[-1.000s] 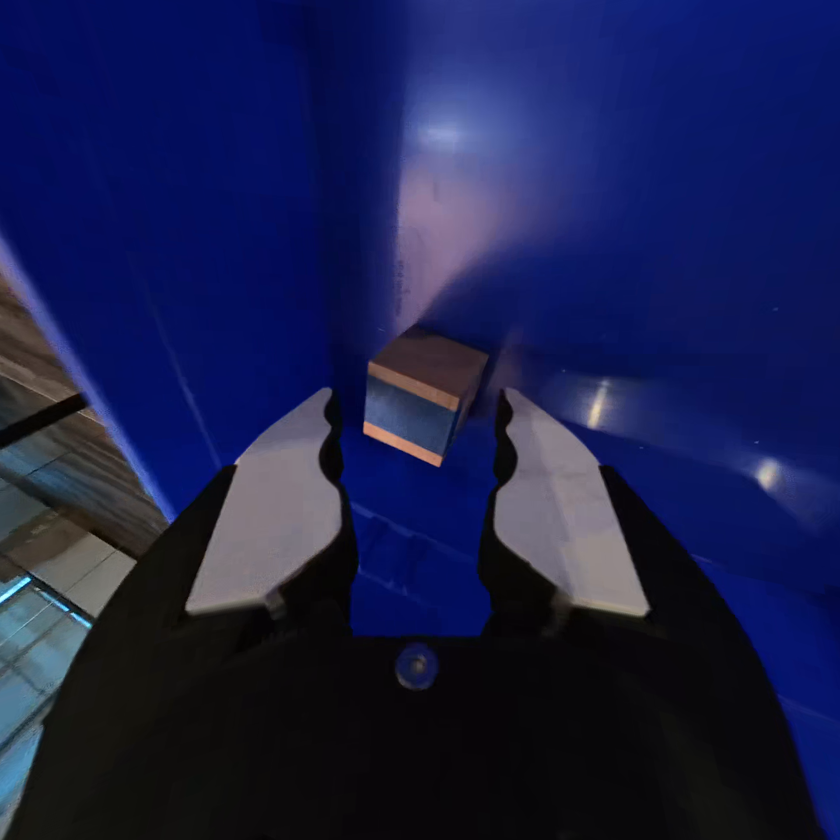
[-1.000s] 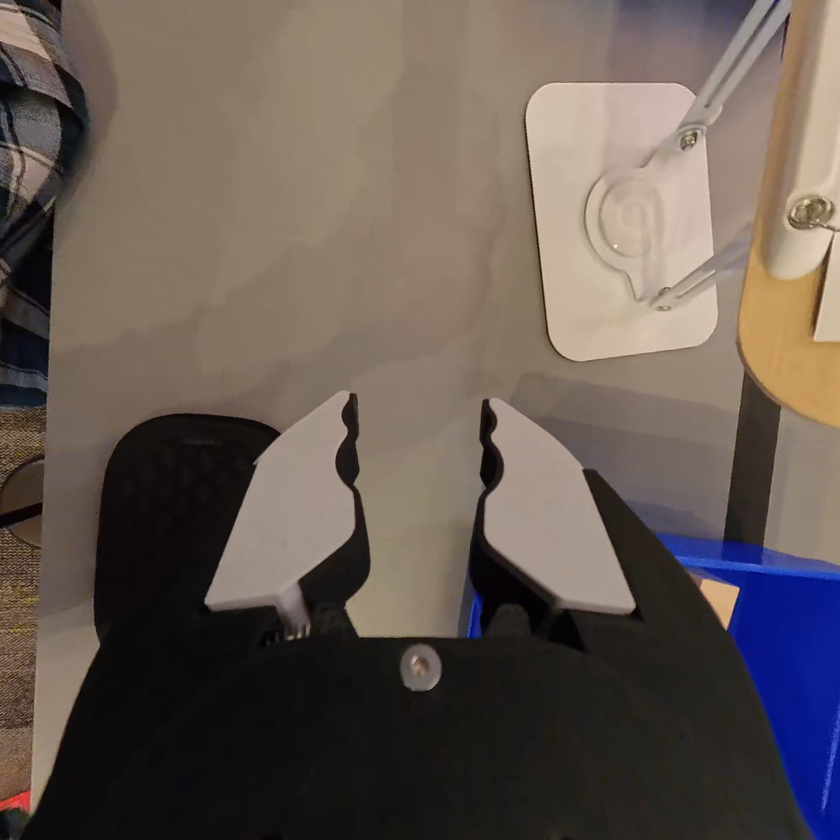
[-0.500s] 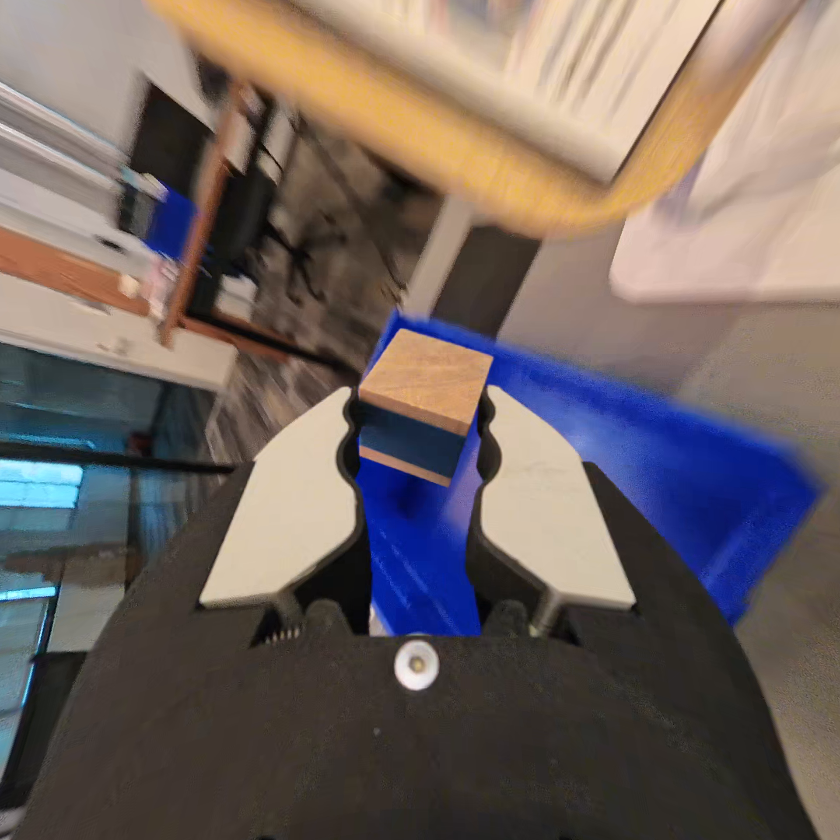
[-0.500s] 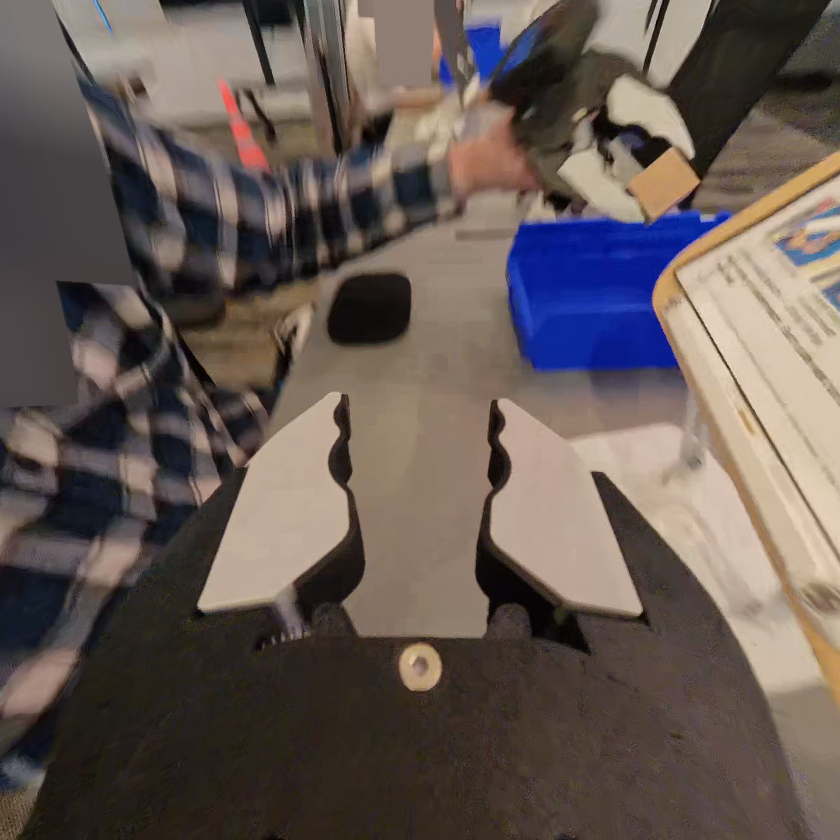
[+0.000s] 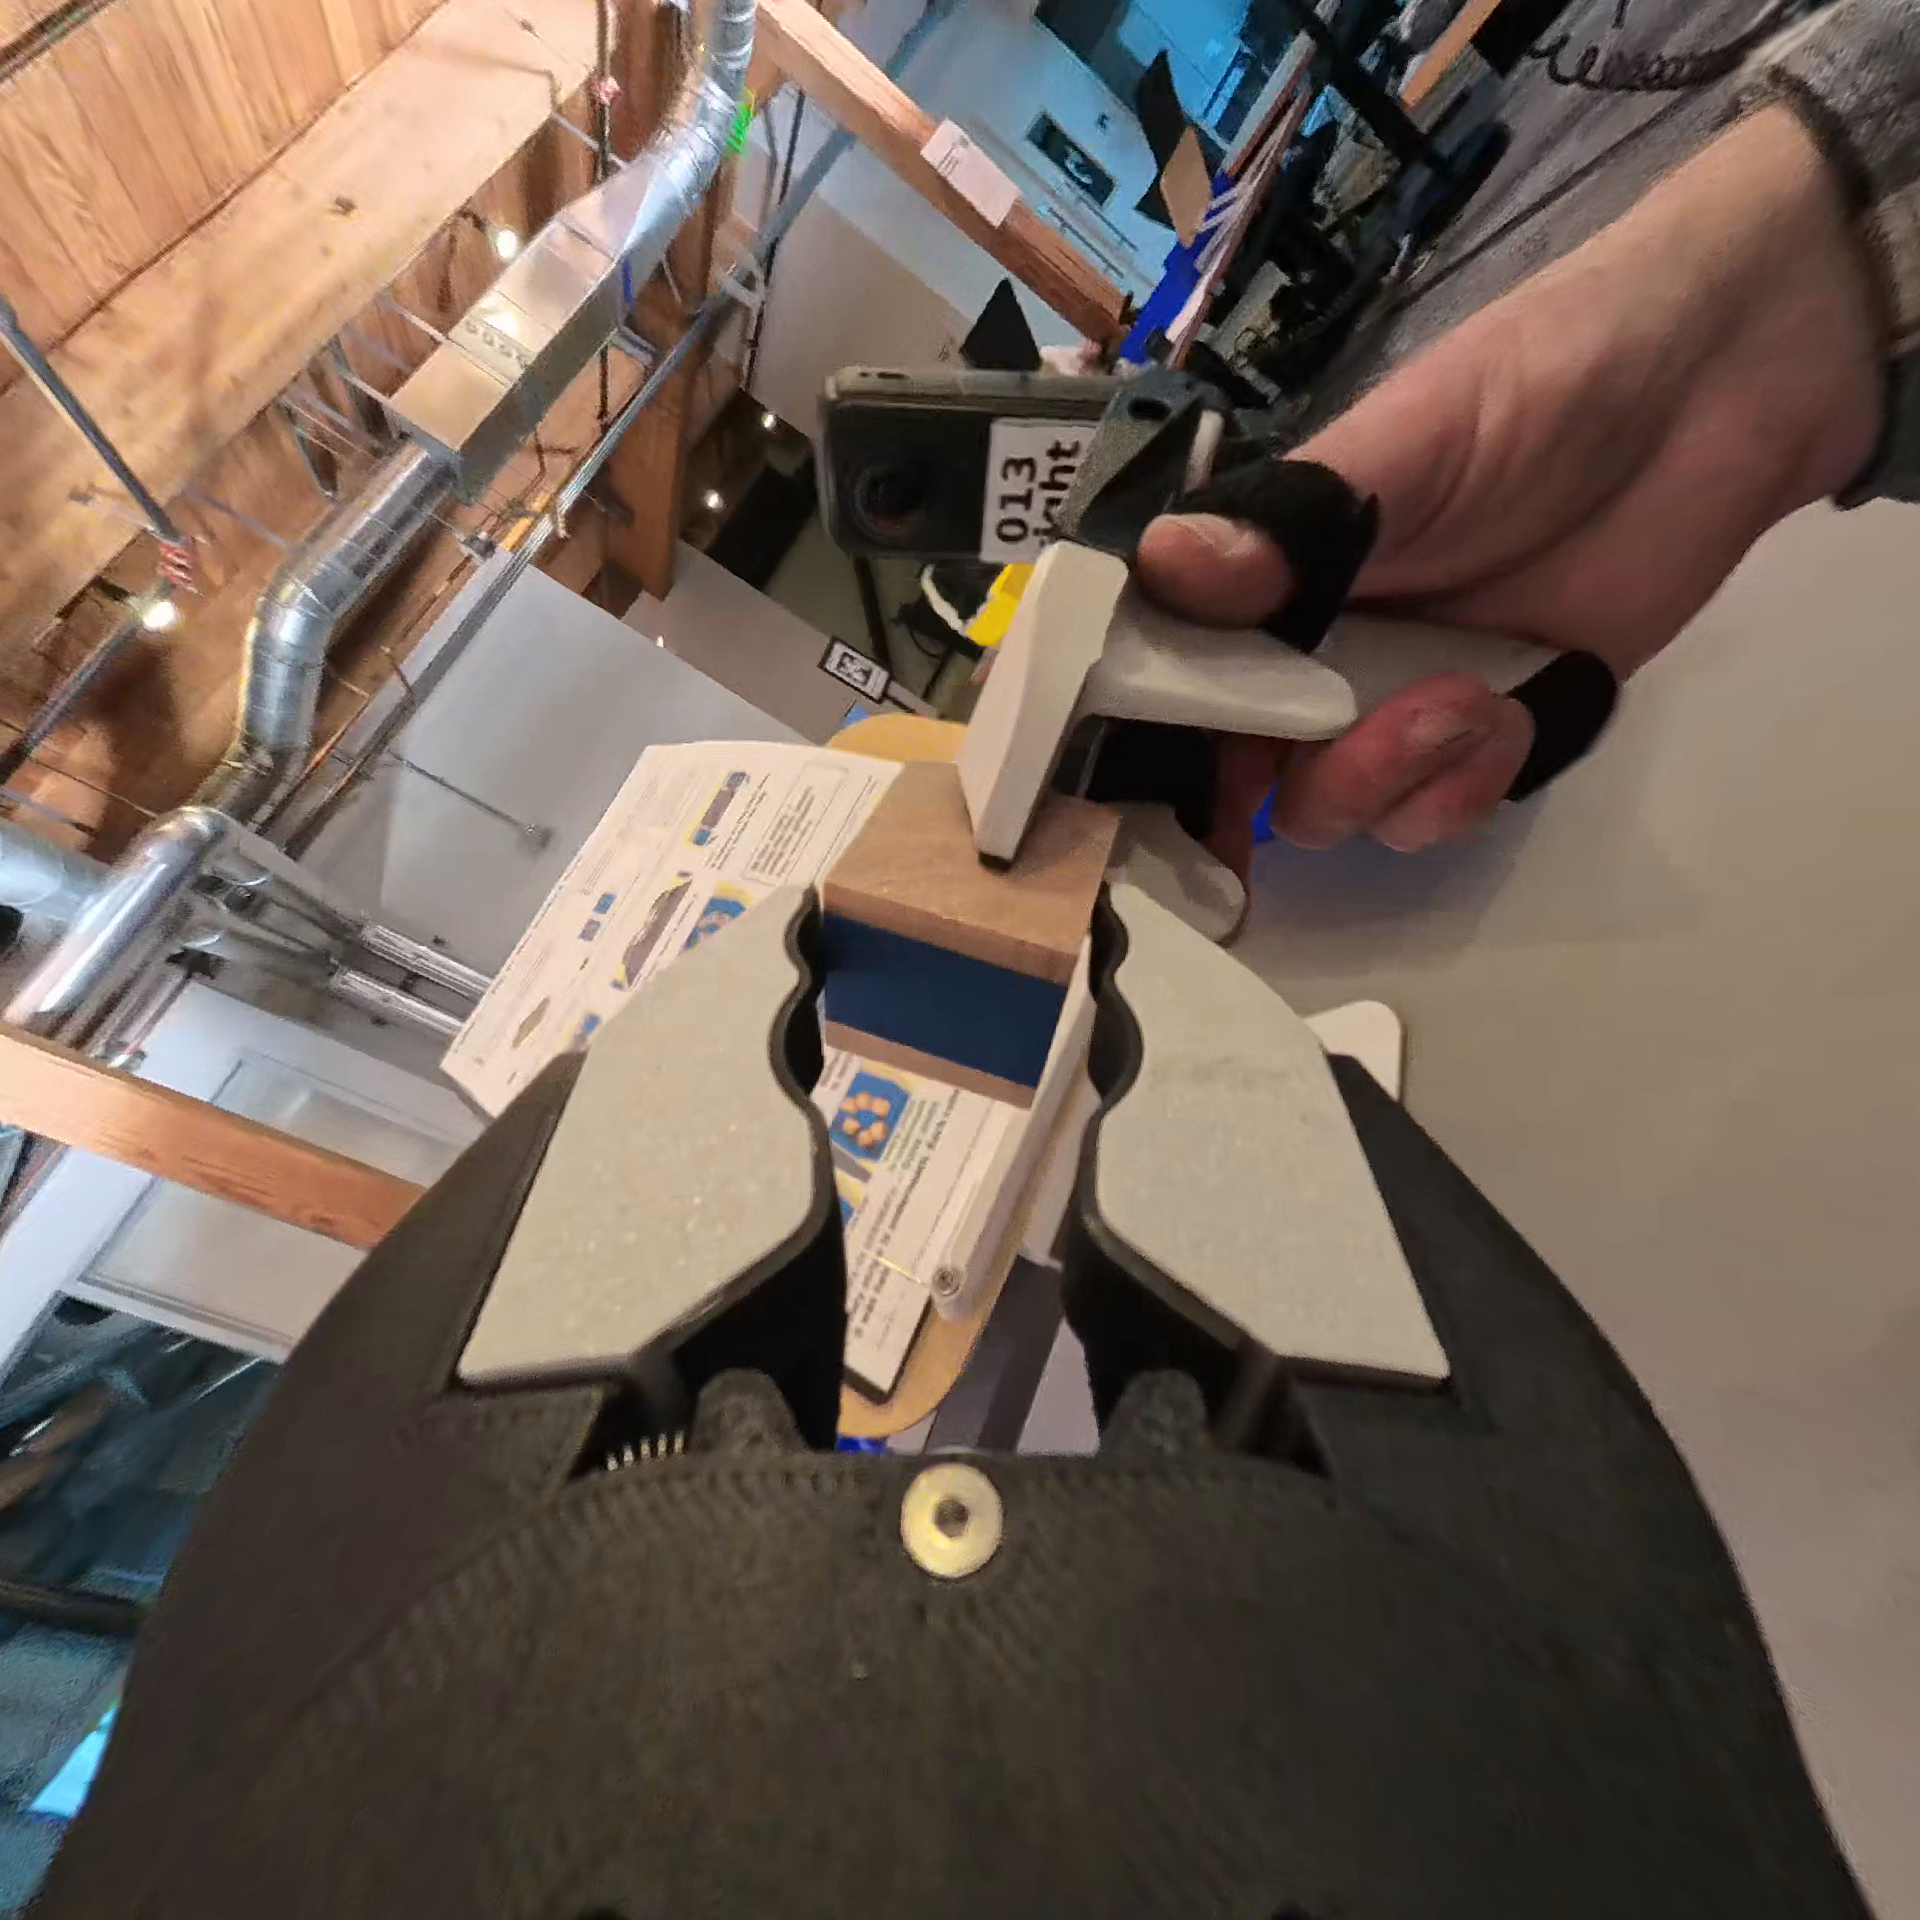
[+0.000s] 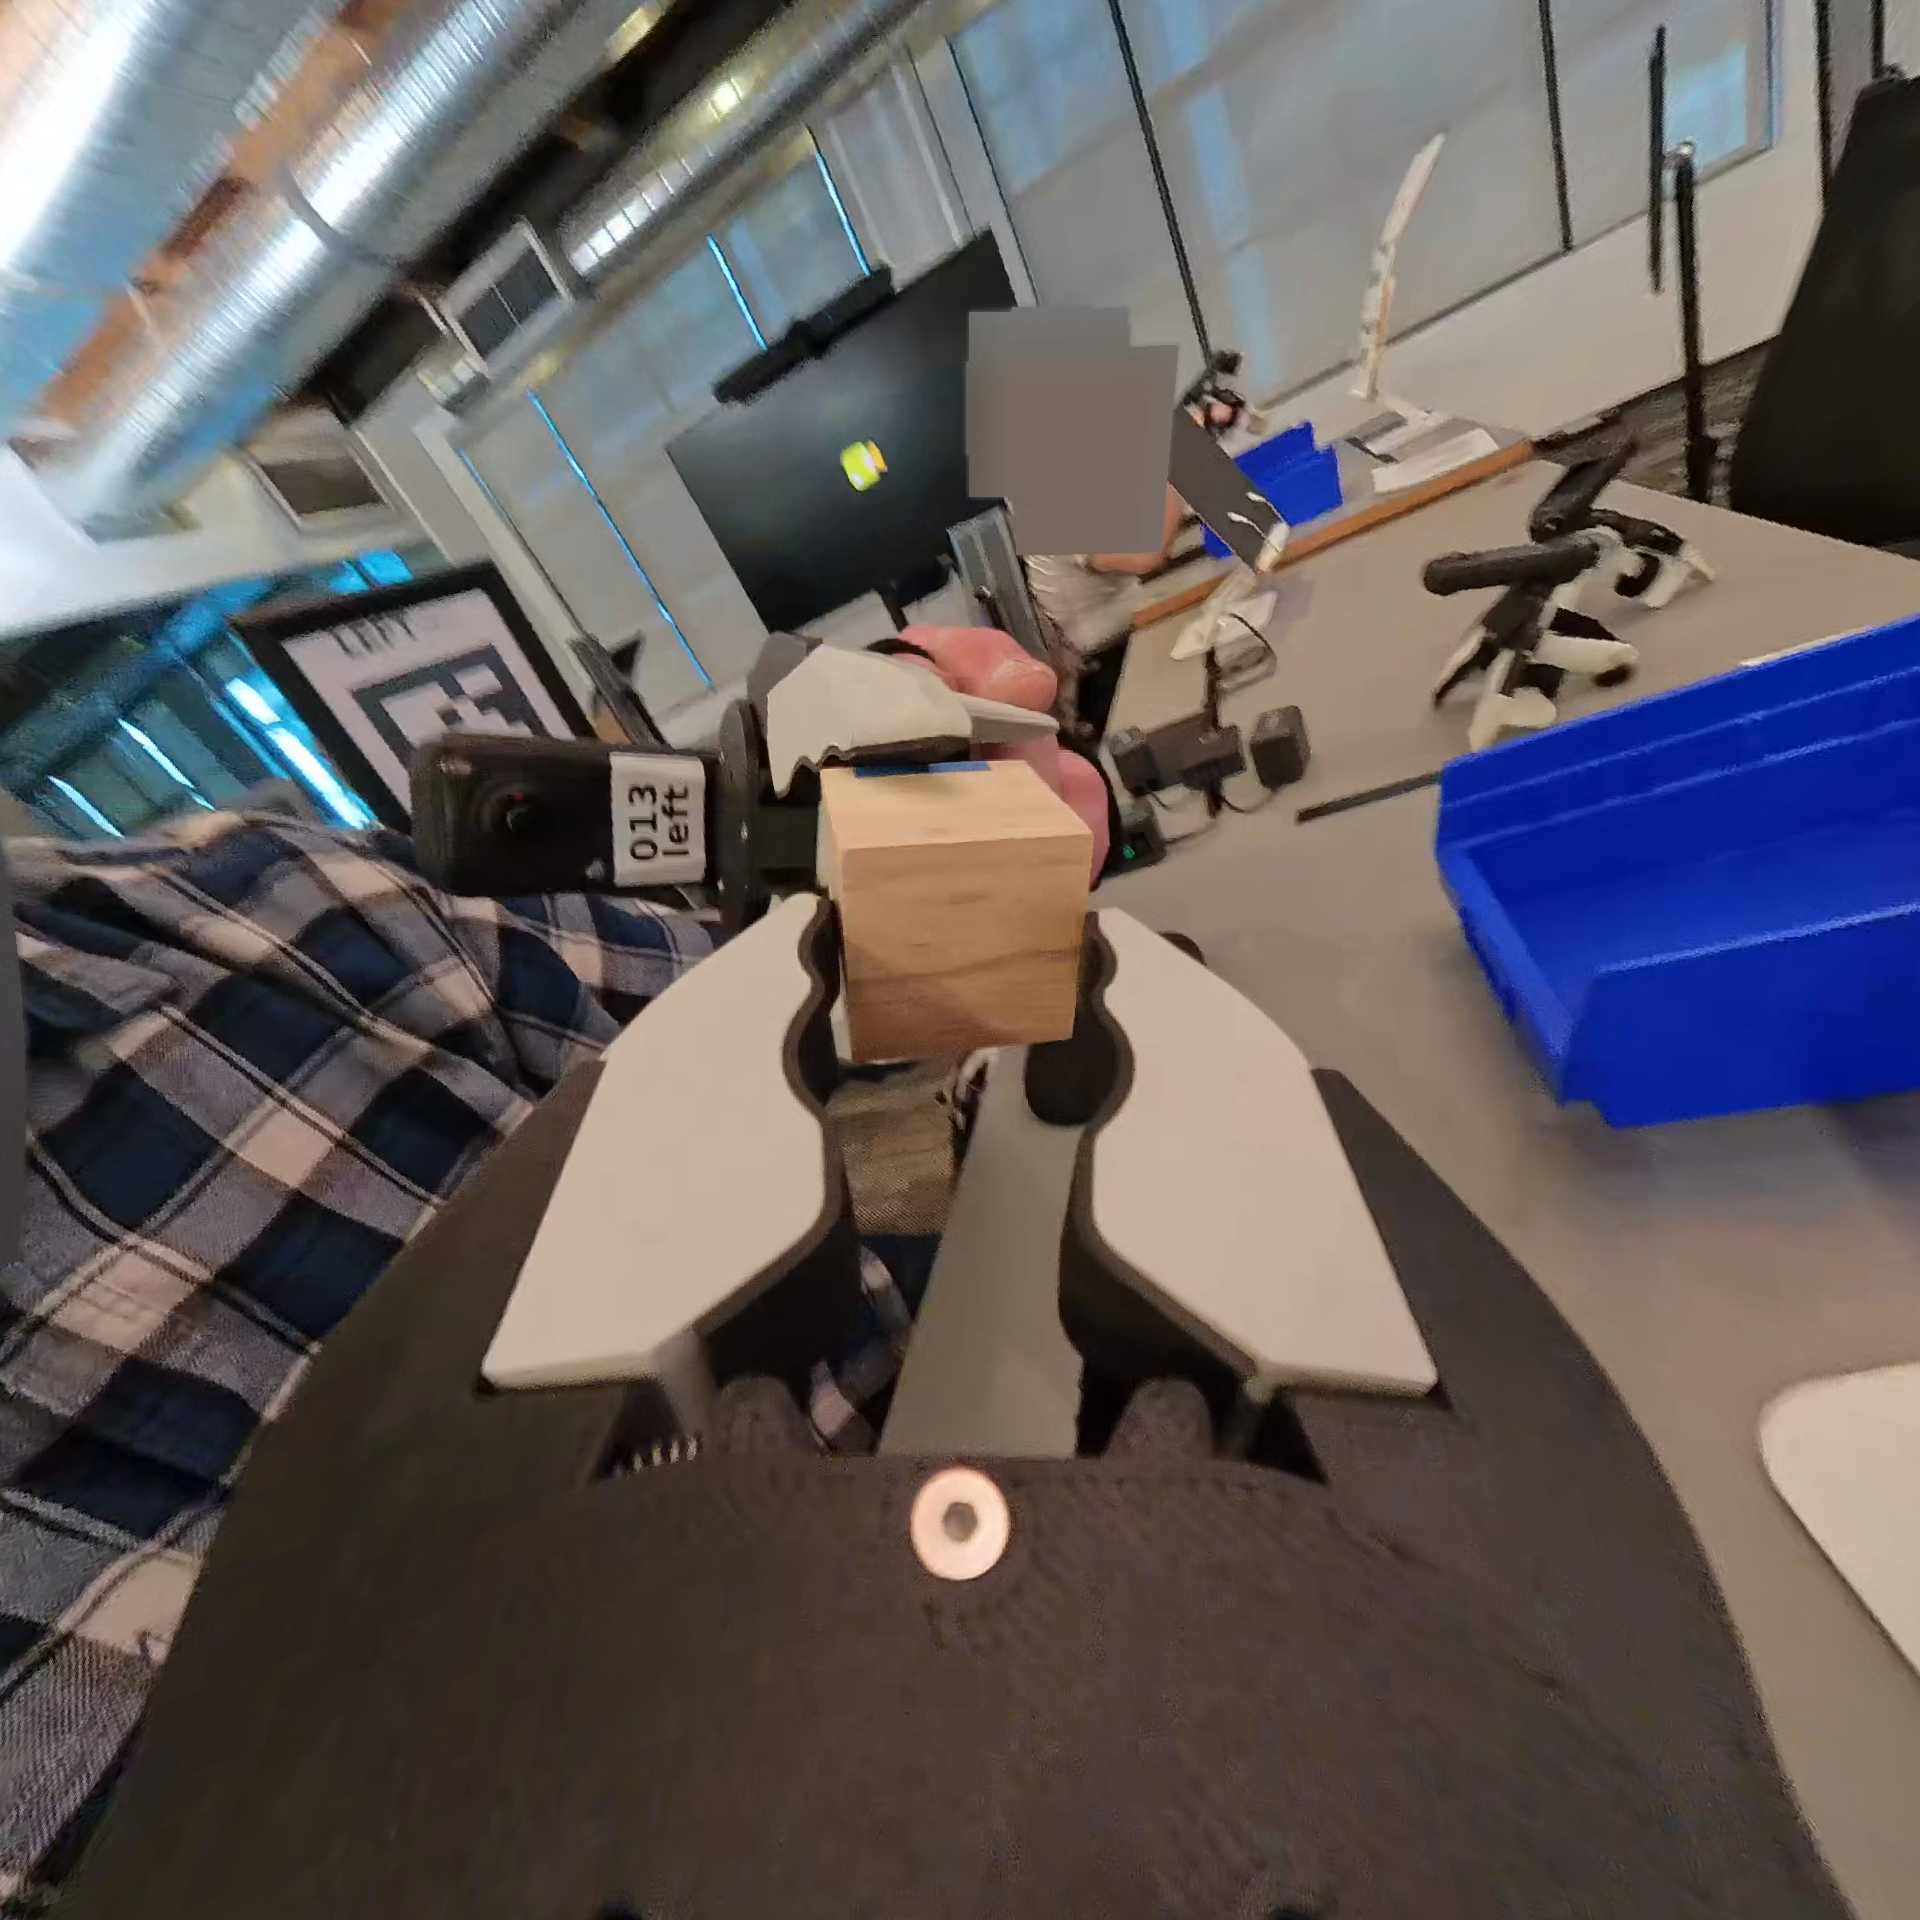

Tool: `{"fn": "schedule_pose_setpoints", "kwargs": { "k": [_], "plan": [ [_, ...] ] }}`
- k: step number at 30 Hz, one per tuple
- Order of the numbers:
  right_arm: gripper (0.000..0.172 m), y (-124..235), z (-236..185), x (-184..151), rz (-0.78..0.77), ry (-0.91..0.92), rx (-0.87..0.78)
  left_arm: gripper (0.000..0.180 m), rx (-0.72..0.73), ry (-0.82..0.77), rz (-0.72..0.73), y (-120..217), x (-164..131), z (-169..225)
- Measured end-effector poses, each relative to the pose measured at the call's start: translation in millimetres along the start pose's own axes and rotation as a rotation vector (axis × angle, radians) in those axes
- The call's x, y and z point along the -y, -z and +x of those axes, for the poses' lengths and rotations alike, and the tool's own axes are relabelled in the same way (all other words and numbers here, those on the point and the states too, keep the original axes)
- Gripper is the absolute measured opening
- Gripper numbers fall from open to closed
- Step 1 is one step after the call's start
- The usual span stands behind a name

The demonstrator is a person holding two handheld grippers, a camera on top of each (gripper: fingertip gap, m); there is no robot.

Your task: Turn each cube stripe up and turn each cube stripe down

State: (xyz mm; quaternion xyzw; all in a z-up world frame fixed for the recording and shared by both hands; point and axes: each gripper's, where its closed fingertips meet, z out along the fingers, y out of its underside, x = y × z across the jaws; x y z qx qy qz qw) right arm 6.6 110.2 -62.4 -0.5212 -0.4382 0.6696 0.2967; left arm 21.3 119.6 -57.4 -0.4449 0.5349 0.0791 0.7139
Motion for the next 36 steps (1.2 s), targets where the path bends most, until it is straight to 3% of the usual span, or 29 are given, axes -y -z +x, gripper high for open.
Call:
{"fn": "schedule_pose_setpoints", "kwargs": {
  "k": [3, 5, 9, 11, 13, 16, 23, 36],
  "plan": [
    [0.045, 23.0, -10.2, 1.2, -0.077, 0.097, -0.095, 0.05, -0.011, 0.033, 0.039, 5.5, 6.3, 1.2],
    [0.045, 60.1, -7.9, 7.7, -0.157, 0.206, -0.232, 0.046, -0.017, 0.057, 0.015, 12.6, -1.8, -3.0],
    [0.044, 179.7, 22.1, 3.0, -0.543, 0.383, -0.635, 0.025, -0.001, 0.124, -0.075, 29.5, -38.5, -15.3],
    [0.045, 247.0, 36.1, -2.2, -0.769, 0.491, -0.809, 0.0, -0.011, 0.162, -0.11, 36.7, -56.0, -16.4],
    [0.045, 306.7, 48.4, -11.7, -0.97, 0.546, -0.915, 0.0, -0.003, 0.197, -0.147, 40.4, -70.4, -17.8],
    [0.045, 370.0, 64.9, -37.1, -1.17, 0.474, -0.959, 0.0, -0.003, 0.21, -0.193, 41.5, -81.6, -17.4],
    [0.044, 432.1, 104.7, -89.5, -1.312, 0.319, -0.892, 0.0, -0.019, 0.177, -0.247, 41.2, -85.8, -15.1],
    [0.045, 457.3, 154.5, -158.9, -1.488, 0.22, -0.786, 0.0, -0.076, 0.171, -0.296, 33.5, -98.3, 3.1]
  ]
}}
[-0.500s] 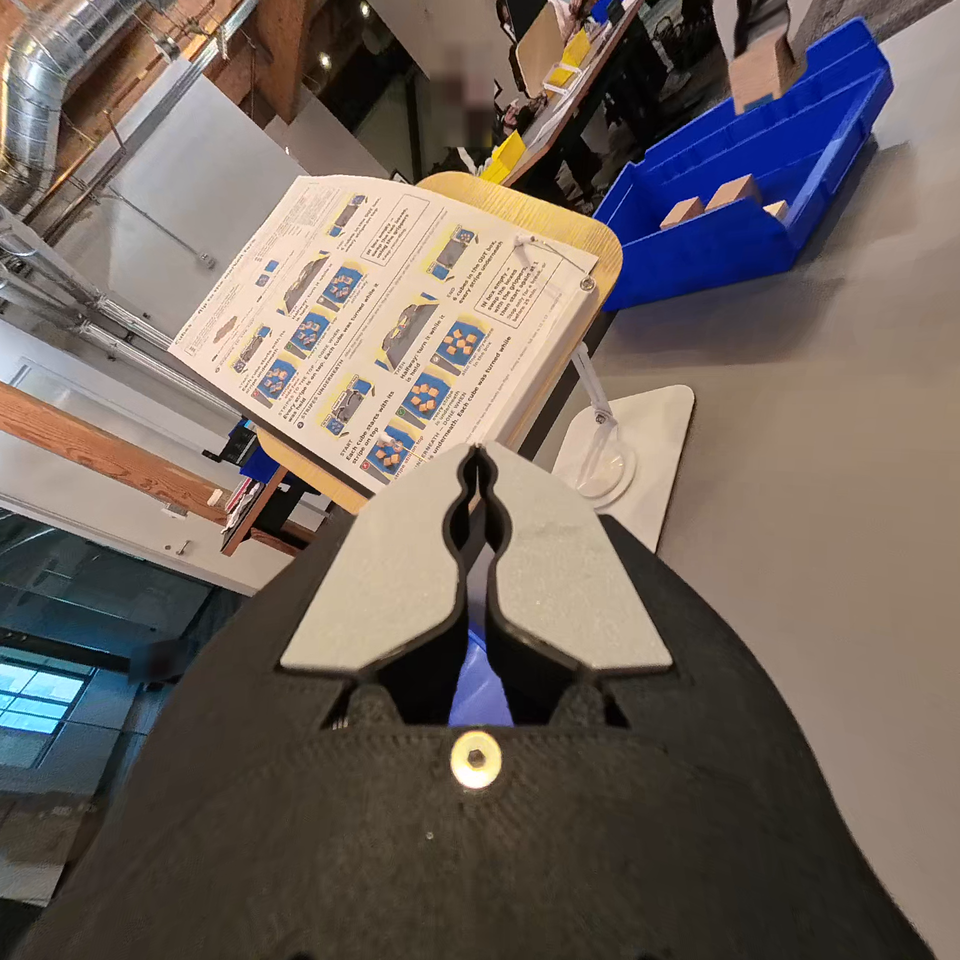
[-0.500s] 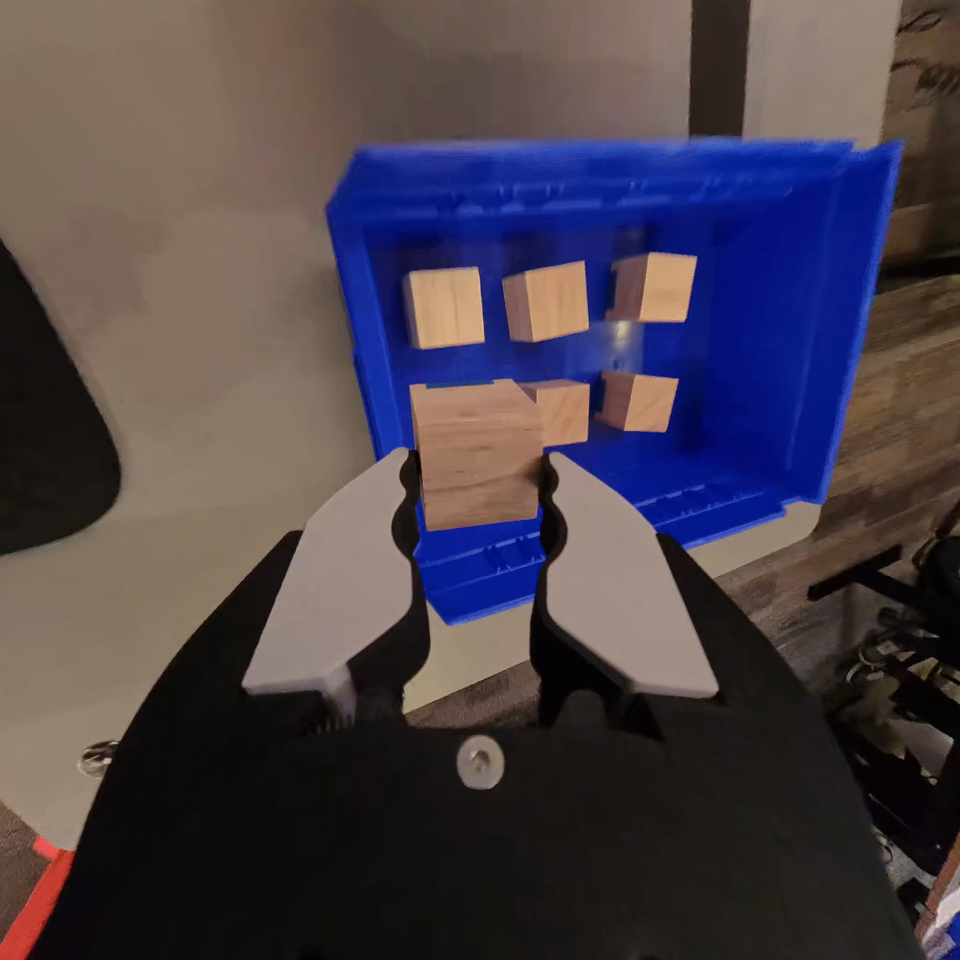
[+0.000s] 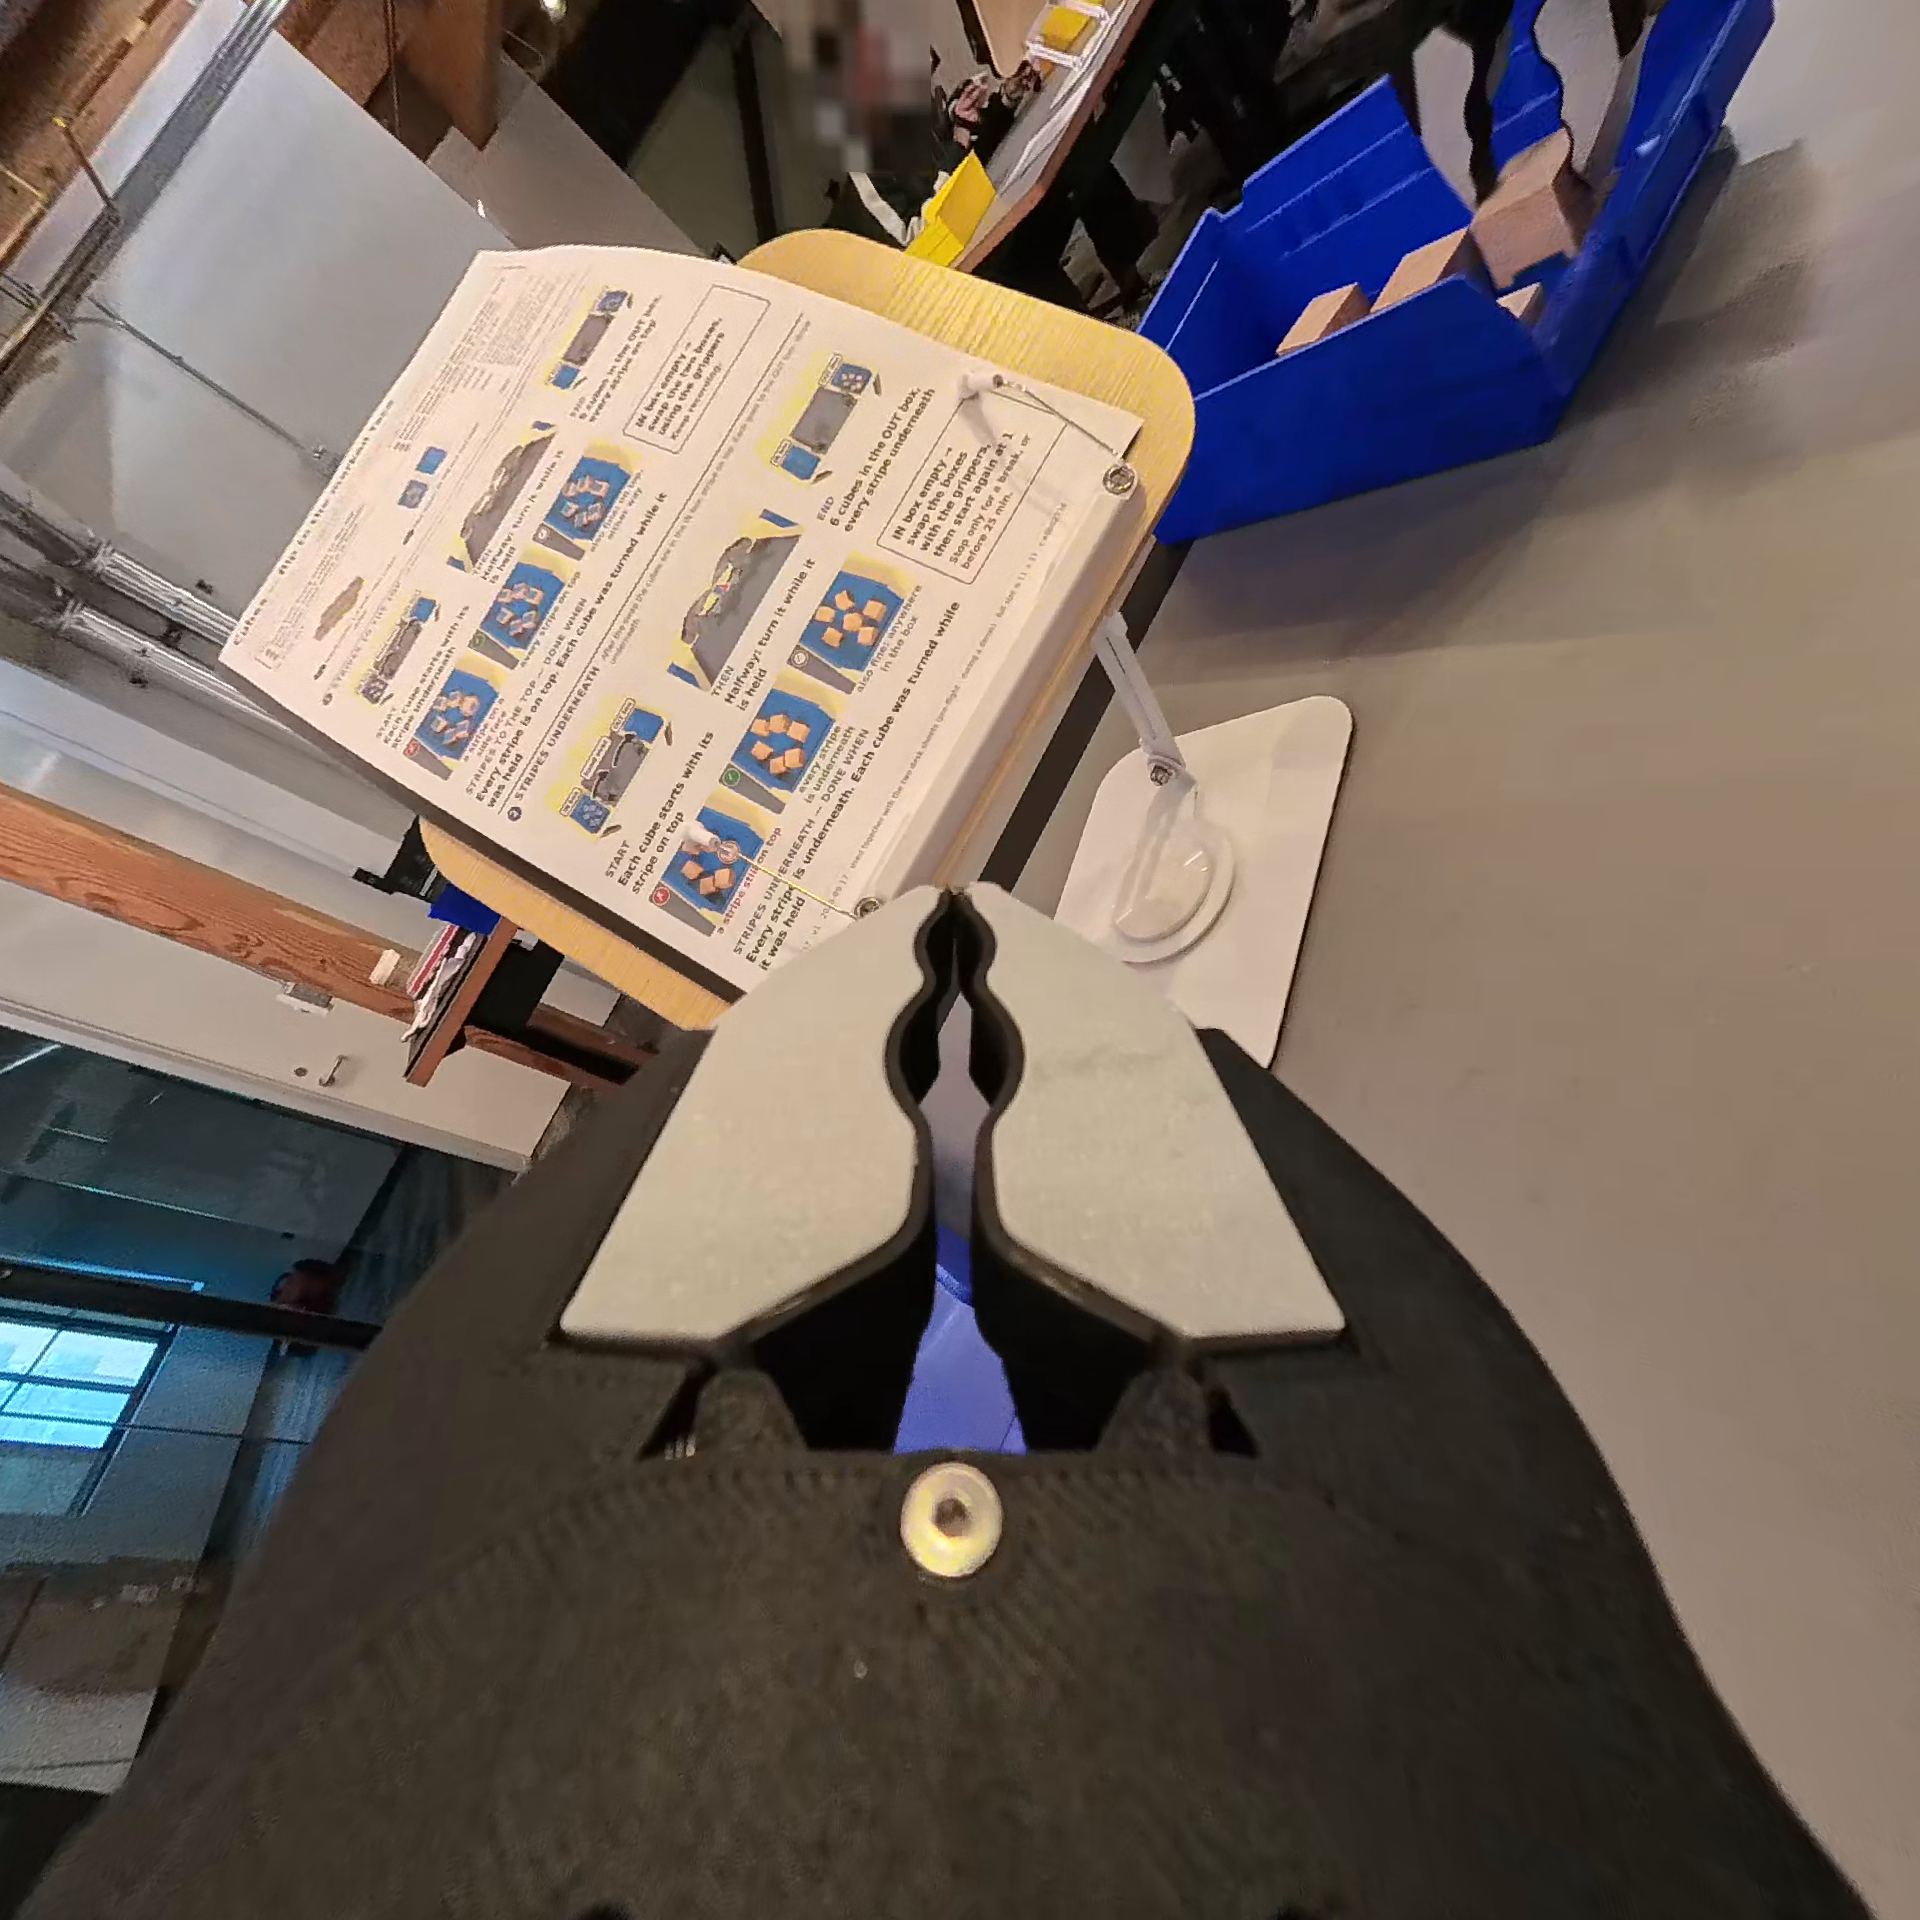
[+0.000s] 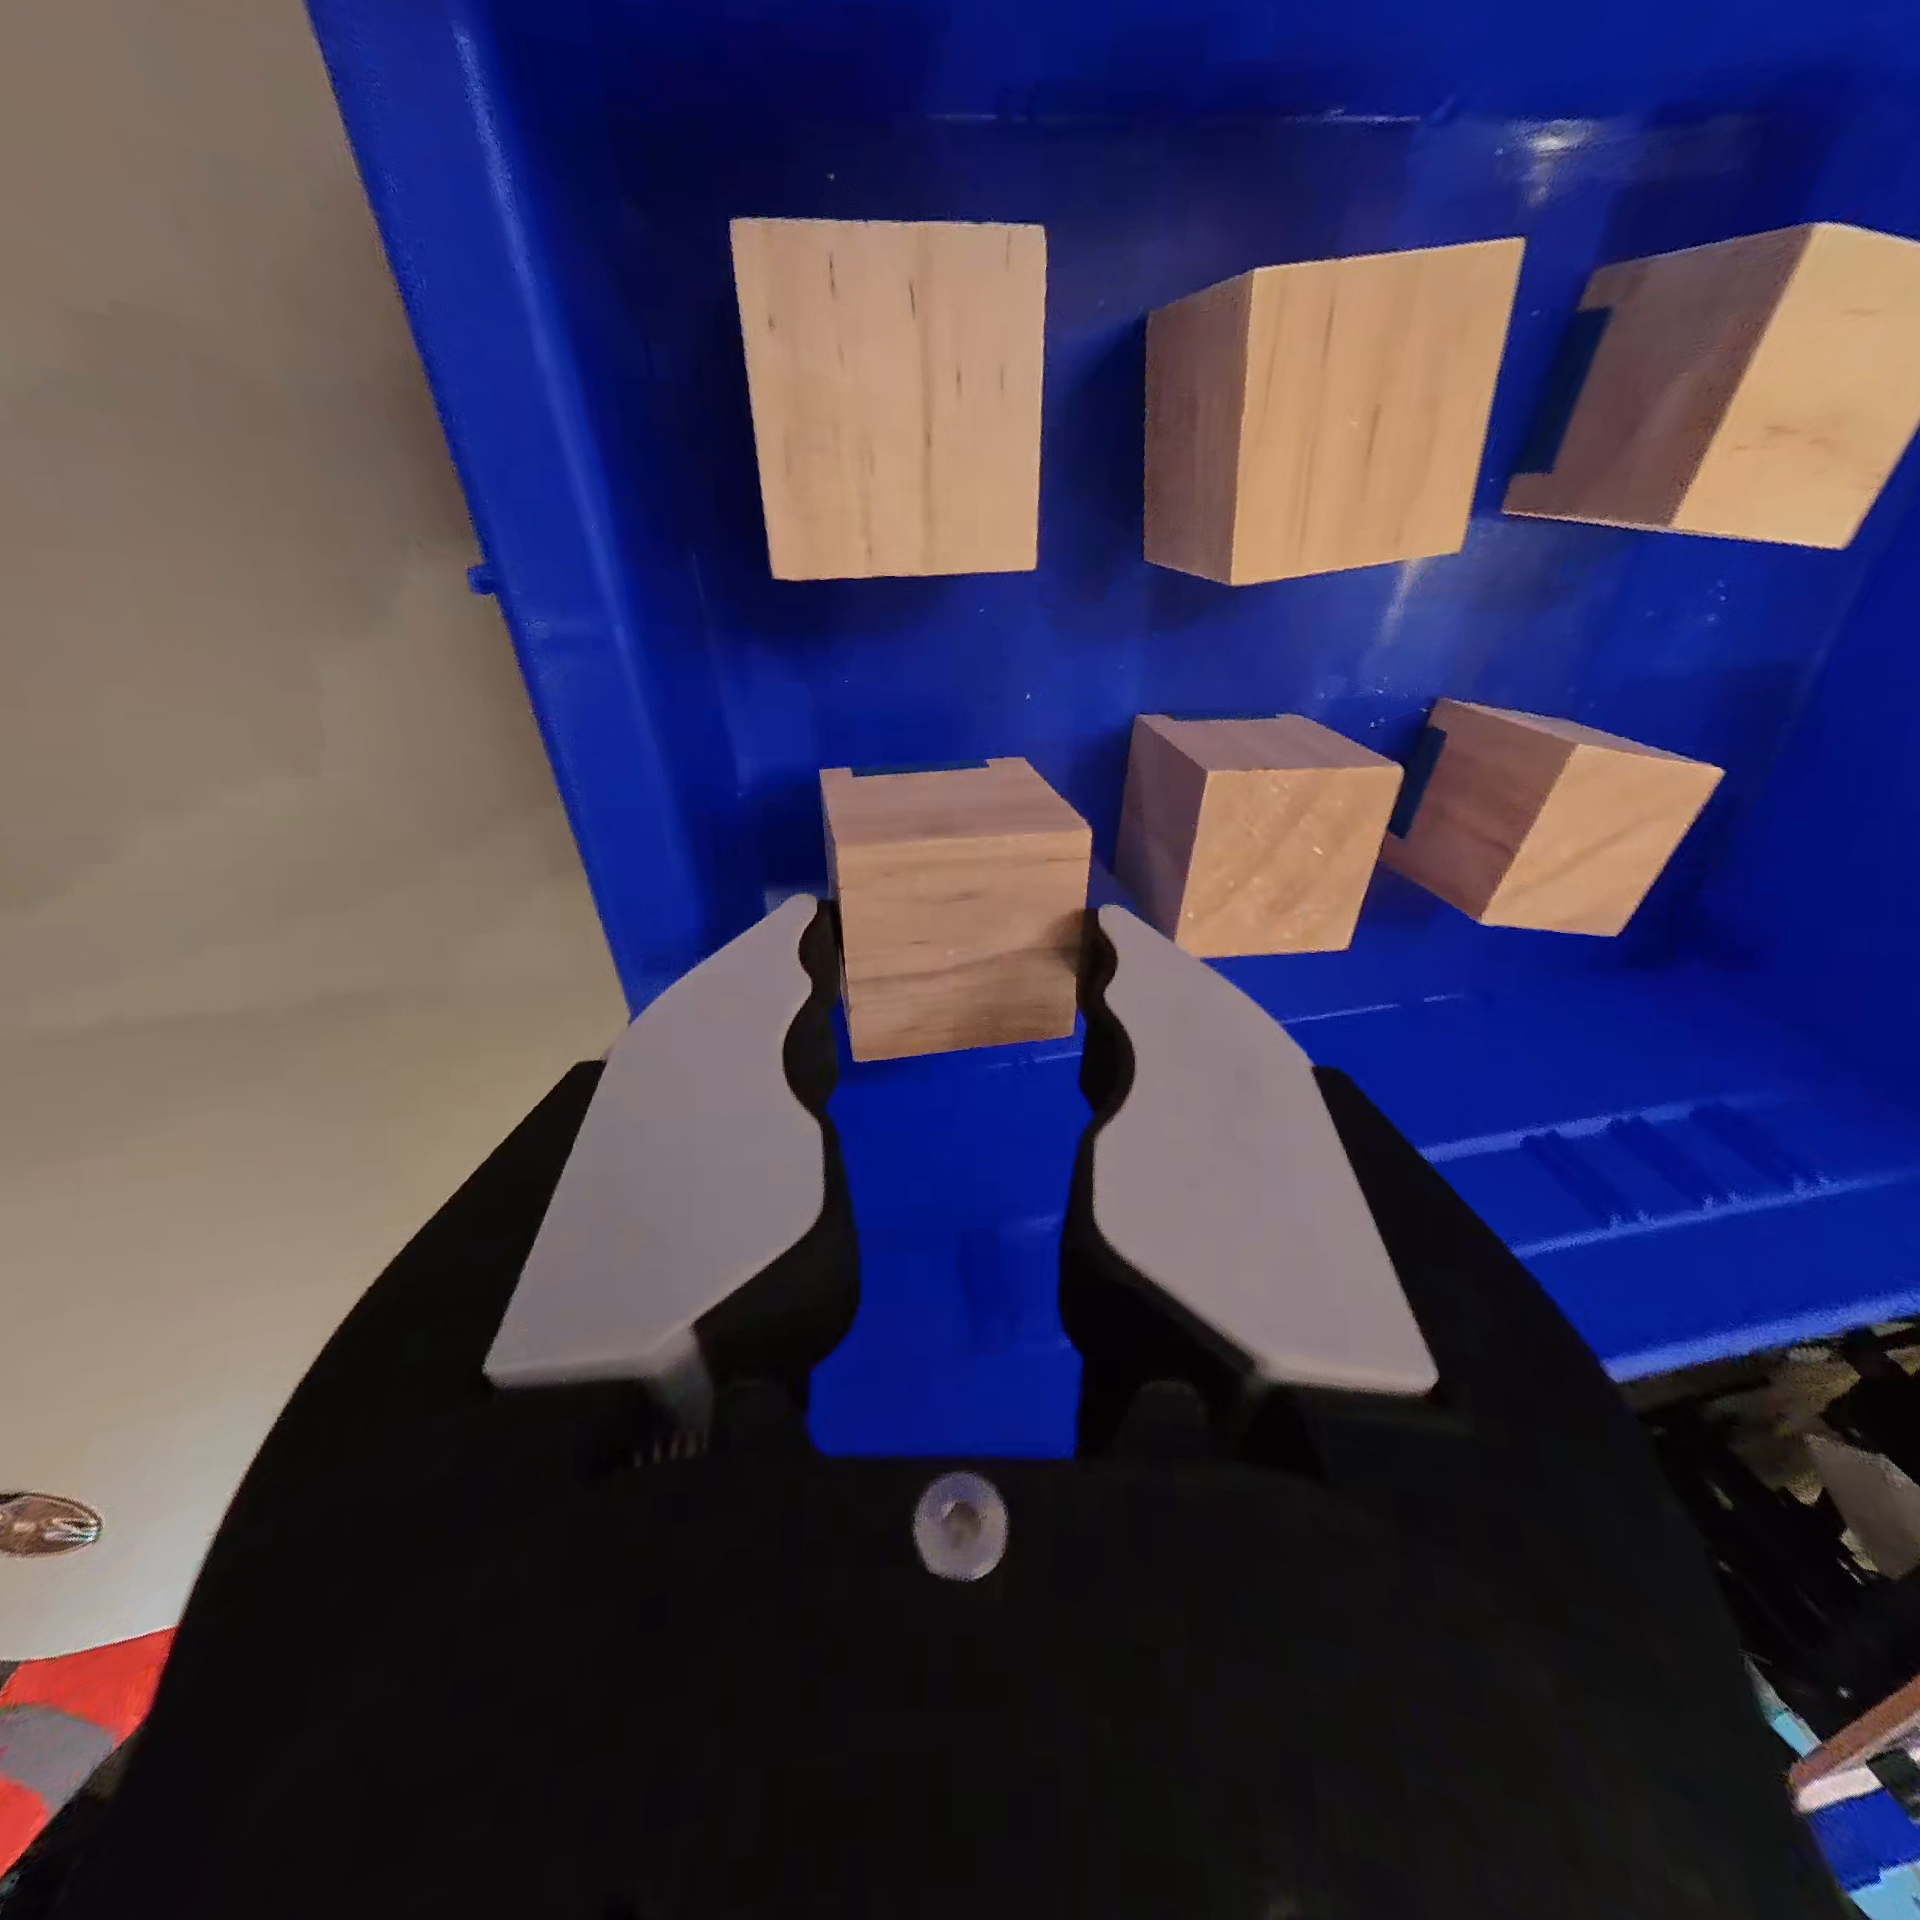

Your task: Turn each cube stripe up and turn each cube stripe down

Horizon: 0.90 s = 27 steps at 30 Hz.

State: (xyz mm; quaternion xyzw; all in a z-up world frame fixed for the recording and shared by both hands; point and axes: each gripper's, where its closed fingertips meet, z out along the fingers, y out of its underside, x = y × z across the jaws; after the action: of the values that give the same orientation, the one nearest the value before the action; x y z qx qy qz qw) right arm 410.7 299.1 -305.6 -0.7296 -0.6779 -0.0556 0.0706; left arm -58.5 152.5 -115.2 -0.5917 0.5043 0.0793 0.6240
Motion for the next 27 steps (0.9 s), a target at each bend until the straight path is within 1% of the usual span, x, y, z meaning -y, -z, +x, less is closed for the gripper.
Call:
{"fn": "schedule_pose_setpoints", "kwargs": {
  "k": [3, 4, 5, 6, 9, 12, 14, 16, 19, 22, 23, 27],
  "plan": [
    [0.045, -12.4, -2.4, -0.8, -0.023, 0.003, 0.045, 0.0, -0.007, -0.001, -0.007, 0.8, -1.5, 0.6],
    [0.052, -15.6, -1.0, -3.7, -0.047, -0.003, 0.043, 0.0, -0.007, 0.002, -0.012, 1.4, -2.5, 0.1],
    [0.063, -16.1, 3.0, -5.9, -0.062, -0.01, 0.023, 0.0, -0.005, 0.005, -0.016, 2.3, -3.5, -0.6],
    [0.068, -13.0, 5.7, -6.1, -0.057, -0.02, 0.009, 0.0, -0.004, 0.007, -0.021, 3.5, -4.8, -1.3],
    [0.071, 16.8, 6.8, 5.5, 0.057, -0.08, -0.027, 0.002, 0.024, 0.015, -0.021, 10.9, -5.3, -7.1],
    [0.068, 63.7, -5.5, 22.1, 0.173, -0.106, -0.117, 0.005, 0.05, 0.054, -0.021, 20.6, -6.2, -12.8],
    [0.06, 96.6, -28.5, 39.9, 0.255, -0.09, -0.166, 0.004, 0.057, 0.092, -0.006, 26.6, -6.1, -14.1],
    [0.049, 125.0, -53.2, 53.0, 0.29, -0.08, -0.242, 0.004, 0.044, 0.116, 0.002, 28.4, -5.7, -12.7],
    [0.044, 156.2, -98.3, 73.3, 0.342, -0.106, -0.319, 0.003, 0.009, 0.138, 0.021, 29.5, -2.4, -4.1],
    [0.036, 179.2, -155.2, 103.7, 0.467, -0.109, -0.327, 0.002, -0.021, 0.134, 0.048, 31.2, 5.3, 5.7],
    [0.035, 184.9, -173.7, 112.5, 0.504, -0.107, -0.325, 0.002, -0.034, 0.145, 0.066, 32.1, 9.6, 9.6],
    [0.034, 197.6, -229.9, 133.9, 0.585, -0.166, -0.32, 0.001, -0.055, 0.168, 0.128, 34.0, 24.9, 23.8]
  ]
}}
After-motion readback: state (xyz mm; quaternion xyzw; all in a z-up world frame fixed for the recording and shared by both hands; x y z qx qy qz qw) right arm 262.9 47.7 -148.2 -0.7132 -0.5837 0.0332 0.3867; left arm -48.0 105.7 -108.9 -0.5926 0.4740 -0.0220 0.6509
